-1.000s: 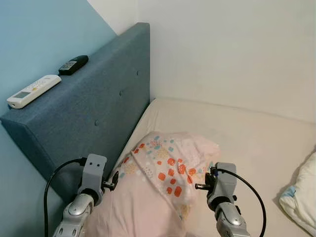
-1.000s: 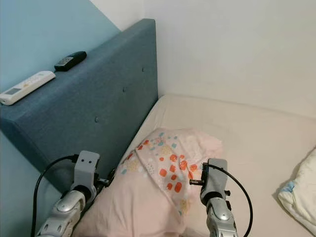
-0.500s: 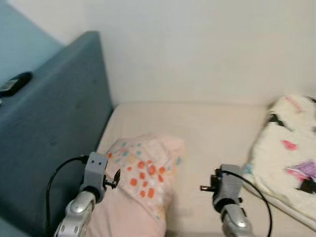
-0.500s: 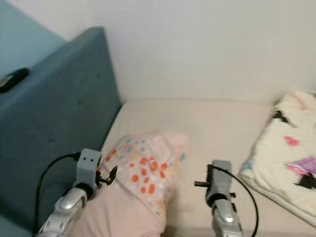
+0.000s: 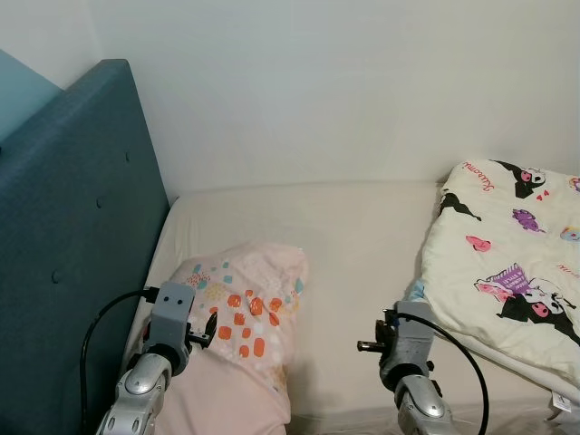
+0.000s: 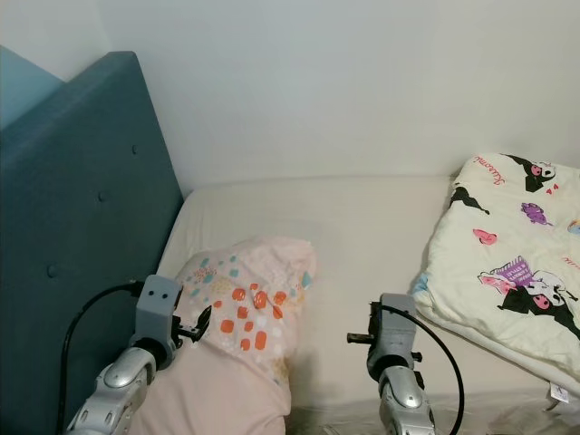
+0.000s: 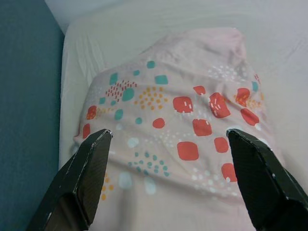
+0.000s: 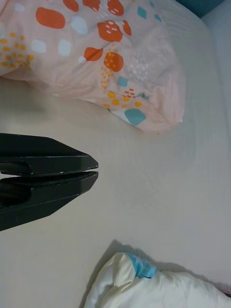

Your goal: Clean up the room

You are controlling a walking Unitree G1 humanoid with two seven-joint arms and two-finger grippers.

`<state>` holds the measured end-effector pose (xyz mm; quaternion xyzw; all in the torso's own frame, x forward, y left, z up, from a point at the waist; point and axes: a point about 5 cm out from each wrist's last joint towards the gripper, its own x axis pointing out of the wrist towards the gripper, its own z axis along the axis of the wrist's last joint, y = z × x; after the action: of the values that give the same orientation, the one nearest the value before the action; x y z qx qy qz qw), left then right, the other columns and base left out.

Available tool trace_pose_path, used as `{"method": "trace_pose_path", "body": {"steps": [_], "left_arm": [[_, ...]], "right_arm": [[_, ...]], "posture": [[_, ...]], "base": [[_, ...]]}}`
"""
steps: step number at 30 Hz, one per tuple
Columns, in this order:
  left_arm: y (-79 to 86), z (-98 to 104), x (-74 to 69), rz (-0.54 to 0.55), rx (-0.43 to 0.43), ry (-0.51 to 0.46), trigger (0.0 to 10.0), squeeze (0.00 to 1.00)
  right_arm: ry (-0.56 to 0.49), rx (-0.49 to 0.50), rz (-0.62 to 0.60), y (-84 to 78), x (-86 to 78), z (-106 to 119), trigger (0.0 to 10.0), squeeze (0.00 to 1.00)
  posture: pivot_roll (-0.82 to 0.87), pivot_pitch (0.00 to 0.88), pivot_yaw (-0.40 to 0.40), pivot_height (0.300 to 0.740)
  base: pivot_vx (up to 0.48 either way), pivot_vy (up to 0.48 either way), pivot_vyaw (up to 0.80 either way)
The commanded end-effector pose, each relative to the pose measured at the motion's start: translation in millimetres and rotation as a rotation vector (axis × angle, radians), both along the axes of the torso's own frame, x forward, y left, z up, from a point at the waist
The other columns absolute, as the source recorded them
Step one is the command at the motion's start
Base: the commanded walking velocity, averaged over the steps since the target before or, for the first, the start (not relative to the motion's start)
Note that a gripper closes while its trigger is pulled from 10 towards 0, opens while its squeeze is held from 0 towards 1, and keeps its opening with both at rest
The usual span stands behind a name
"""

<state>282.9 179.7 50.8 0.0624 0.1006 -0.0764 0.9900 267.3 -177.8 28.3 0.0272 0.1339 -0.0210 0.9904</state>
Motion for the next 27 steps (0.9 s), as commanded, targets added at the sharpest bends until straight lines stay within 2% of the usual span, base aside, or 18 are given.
{"method": "trace_pose_path", "body": {"steps": [1,6,21,24,27], "left_arm": [[4.5,-3.9,-2.3,-0.001,0.034,0.013,10.0,0.00],[5.0,-3.2,-1.6,-0.007,0.037,0.009,10.0,0.00],[3.5,0.2,0.7,-0.031,0.031,-0.007,10.0,0.00],[-0.1,1.1,0.6,-0.049,0.034,-0.006,10.0,0.00],[-3.4,2.2,0.2,-0.061,0.038,-0.014,10.0,0.00]], "right_arm": [[0.022,0.009,-0.003,0.6,-2.8,-4.7,10.0,0.00],[0.022,0.010,-0.005,0.6,-3.6,-5.2,10.0,0.00],[0.014,0.017,-0.017,1.0,-4.8,-5.0,10.0,0.00],[0.016,0.018,-0.021,0.3,-5.8,-5.5,10.0,0.00],[0.018,0.020,-0.027,-0.3,-6.8,-6.0,10.0,0.00]], "posture": [[-0.07,0.060,0.005,0.740],[-0.07,0.054,0.006,0.740],[-0.07,0.063,0.016,0.740],[-0.07,0.069,0.018,0.740],[-0.07,0.074,0.018,0.740]], "base": [[0.000,0.000,0.00],[0.000,0.000,0.00],[0.000,0.472,0.00],[0.000,0.000,0.00],[0.000,-0.480,0.00]]}}
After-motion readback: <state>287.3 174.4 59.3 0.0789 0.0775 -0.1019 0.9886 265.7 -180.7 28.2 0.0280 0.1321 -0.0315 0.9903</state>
